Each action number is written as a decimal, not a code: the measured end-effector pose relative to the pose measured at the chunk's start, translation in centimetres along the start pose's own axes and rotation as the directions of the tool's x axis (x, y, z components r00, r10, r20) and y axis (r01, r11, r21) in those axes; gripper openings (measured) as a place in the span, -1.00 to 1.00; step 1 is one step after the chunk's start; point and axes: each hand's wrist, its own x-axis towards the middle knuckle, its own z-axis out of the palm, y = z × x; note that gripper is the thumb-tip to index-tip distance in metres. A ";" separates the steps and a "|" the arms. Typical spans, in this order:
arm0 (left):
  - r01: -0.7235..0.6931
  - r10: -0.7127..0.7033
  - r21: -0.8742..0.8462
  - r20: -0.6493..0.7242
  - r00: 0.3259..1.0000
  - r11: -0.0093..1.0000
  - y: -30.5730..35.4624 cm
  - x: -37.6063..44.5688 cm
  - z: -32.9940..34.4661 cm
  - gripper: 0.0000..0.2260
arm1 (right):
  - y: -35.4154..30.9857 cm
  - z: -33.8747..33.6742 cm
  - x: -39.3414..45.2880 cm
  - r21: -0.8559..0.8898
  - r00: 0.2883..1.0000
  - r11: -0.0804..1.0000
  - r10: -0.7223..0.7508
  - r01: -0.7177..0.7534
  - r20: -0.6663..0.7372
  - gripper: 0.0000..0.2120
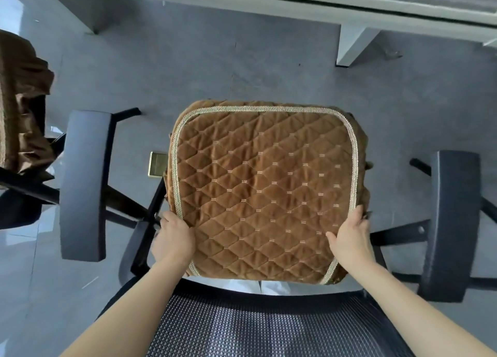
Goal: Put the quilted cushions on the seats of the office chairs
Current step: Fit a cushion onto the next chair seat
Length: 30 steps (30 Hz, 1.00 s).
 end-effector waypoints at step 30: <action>-0.083 0.065 -0.517 -0.053 0.996 0.852 9.3 10.6 -5.5 -0.46 | -6.4 -8.5 12.8 0.471 0.981 0.865 0.195 -0.175 0.007 -0.14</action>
